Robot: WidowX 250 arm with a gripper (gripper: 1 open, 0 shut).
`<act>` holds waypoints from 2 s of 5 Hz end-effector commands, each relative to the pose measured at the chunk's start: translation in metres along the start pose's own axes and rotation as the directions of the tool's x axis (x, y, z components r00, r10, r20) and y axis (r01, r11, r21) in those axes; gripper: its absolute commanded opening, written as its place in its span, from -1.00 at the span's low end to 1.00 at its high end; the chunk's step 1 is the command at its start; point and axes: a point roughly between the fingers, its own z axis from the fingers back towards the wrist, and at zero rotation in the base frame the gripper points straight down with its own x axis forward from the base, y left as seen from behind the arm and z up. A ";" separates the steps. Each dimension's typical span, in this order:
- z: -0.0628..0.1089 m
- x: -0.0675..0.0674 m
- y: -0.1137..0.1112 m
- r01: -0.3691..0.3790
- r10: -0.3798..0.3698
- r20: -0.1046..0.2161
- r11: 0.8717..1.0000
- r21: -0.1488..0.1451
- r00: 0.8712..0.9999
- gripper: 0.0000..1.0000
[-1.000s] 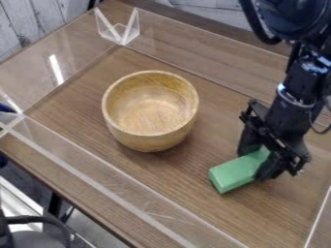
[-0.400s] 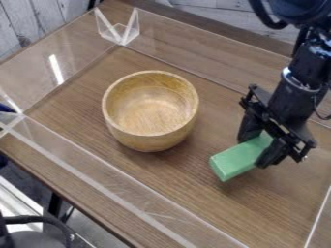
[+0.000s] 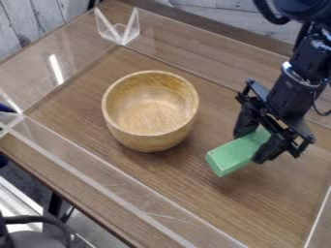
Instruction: Put the green block in the brown bowl
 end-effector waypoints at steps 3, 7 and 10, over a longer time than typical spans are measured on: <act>0.017 0.000 0.012 -0.021 0.022 0.133 1.000 -0.003 0.991 -1.00; 0.028 -0.003 0.024 -0.016 0.006 0.185 0.998 0.056 0.983 -1.00; 0.027 -0.040 0.071 -0.126 0.113 0.195 0.990 0.056 0.974 -1.00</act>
